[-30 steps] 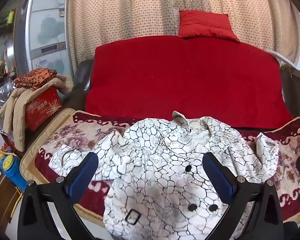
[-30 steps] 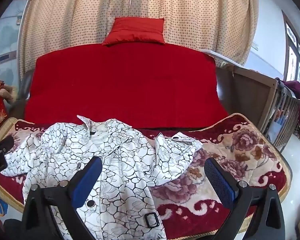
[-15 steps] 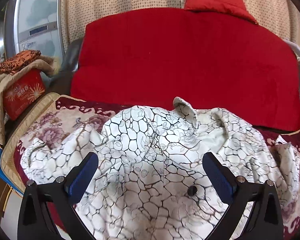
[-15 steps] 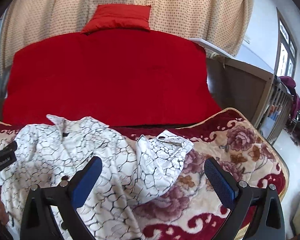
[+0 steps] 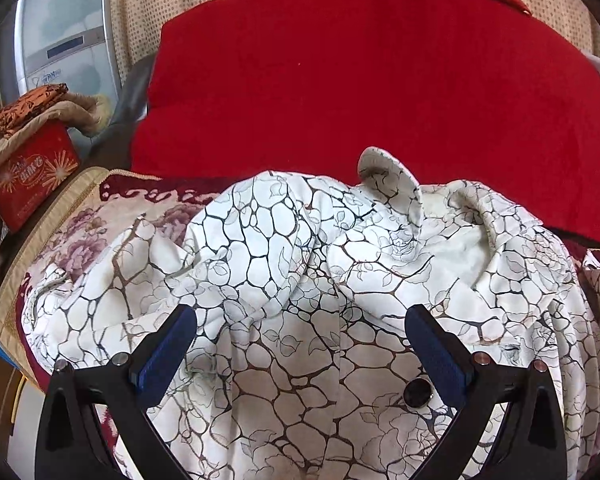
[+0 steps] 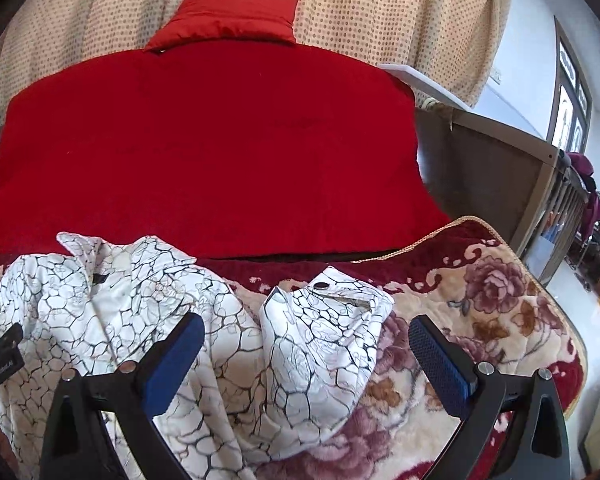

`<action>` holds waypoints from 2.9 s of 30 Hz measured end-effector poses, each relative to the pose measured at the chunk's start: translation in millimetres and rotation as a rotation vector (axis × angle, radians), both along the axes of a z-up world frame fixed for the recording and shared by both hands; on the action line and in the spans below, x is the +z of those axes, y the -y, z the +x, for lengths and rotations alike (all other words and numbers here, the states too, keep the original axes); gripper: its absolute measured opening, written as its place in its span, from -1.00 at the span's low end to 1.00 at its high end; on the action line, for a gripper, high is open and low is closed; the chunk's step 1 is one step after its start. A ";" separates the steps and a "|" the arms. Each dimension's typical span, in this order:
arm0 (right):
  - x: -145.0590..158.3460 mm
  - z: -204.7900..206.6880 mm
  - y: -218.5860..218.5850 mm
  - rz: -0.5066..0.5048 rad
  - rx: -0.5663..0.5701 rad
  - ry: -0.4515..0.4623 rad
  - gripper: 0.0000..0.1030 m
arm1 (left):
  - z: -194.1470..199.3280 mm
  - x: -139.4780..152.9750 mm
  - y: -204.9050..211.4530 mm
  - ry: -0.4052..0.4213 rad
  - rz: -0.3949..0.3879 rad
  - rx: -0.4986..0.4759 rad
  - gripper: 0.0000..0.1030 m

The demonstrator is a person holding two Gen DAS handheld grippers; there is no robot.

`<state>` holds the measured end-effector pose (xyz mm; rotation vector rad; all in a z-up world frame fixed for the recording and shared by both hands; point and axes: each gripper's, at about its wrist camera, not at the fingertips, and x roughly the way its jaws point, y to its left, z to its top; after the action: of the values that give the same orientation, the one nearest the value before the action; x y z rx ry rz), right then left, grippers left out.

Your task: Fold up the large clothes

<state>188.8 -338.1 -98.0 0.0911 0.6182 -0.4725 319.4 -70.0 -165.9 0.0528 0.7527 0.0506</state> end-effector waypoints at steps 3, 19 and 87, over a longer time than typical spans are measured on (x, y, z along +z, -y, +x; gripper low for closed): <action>-10.1 9.0 11.9 0.044 0.003 0.008 1.00 | 4.2 -4.2 2.8 -0.002 0.016 0.000 1.00; -162.6 16.3 218.2 1.137 -0.071 0.079 1.00 | 8.3 -25.5 24.2 -0.049 0.100 -0.061 1.00; -78.2 76.5 -115.5 0.744 0.608 -0.157 0.23 | -33.6 6.8 -119.3 0.015 -0.072 0.094 1.00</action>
<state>265.2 -222.5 -176.1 0.5577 0.9102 0.3605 285.8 49.2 -159.1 -0.0513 0.7409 0.1129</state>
